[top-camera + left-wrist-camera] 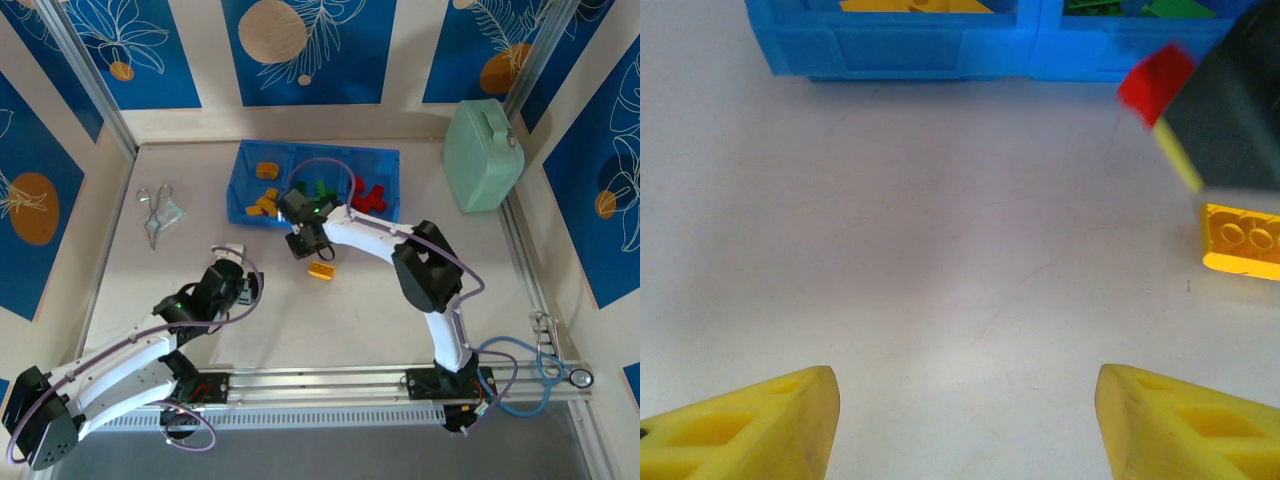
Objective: Sort the legos into containers by color
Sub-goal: Pick up the lego from the center of the table, then place the lego in the container.
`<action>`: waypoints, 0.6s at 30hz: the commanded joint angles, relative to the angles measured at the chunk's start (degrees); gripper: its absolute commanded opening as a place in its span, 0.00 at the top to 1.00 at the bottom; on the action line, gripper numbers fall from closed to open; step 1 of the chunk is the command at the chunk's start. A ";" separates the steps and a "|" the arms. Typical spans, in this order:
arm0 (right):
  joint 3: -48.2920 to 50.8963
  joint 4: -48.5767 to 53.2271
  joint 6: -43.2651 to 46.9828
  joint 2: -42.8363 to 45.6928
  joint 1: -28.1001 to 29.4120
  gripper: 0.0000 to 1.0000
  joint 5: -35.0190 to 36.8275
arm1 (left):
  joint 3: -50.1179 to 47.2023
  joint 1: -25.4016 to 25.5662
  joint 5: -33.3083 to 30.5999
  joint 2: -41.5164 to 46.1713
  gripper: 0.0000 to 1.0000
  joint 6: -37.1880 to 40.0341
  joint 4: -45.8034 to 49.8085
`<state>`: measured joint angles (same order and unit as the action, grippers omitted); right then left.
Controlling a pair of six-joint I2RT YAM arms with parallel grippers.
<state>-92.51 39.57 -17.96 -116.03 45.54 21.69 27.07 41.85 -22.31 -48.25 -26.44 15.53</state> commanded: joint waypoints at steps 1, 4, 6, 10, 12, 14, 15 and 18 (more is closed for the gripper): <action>-1.23 1.85 0.35 5.98 -5.29 0.62 3.50 | 1.54 -0.56 2.32 -0.44 0.32 1.36 -1.38; -0.81 2.53 0.20 8.27 -10.50 0.63 3.80 | 0.90 -0.51 3.71 -0.44 0.32 1.22 -2.00; -0.17 2.34 0.03 9.26 -13.90 0.63 3.35 | 0.47 -0.48 4.87 -0.57 0.32 1.06 -2.67; -0.56 2.71 0.59 8.20 -19.39 0.63 2.21 | 0.06 -0.27 7.56 -2.10 0.32 0.67 -4.96; -1.42 2.91 0.95 6.94 -21.16 0.63 2.00 | 0.47 -0.10 8.13 -3.28 0.32 0.68 -5.52; -2.03 2.47 1.07 5.46 -22.59 0.62 1.07 | 1.08 0.16 8.49 -4.48 0.32 0.76 -5.79; -2.50 2.46 1.21 4.51 -23.30 0.62 0.76 | 1.42 0.29 8.74 -4.94 0.32 0.85 -5.93; -4.12 2.91 1.39 2.24 -24.24 0.62 0.50 | 2.40 0.58 10.23 -6.55 0.32 1.12 -6.69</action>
<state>-94.37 41.23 -17.52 -111.85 21.85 23.62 27.16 42.02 -14.48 -53.89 -26.46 11.03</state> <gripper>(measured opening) 0.381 0.681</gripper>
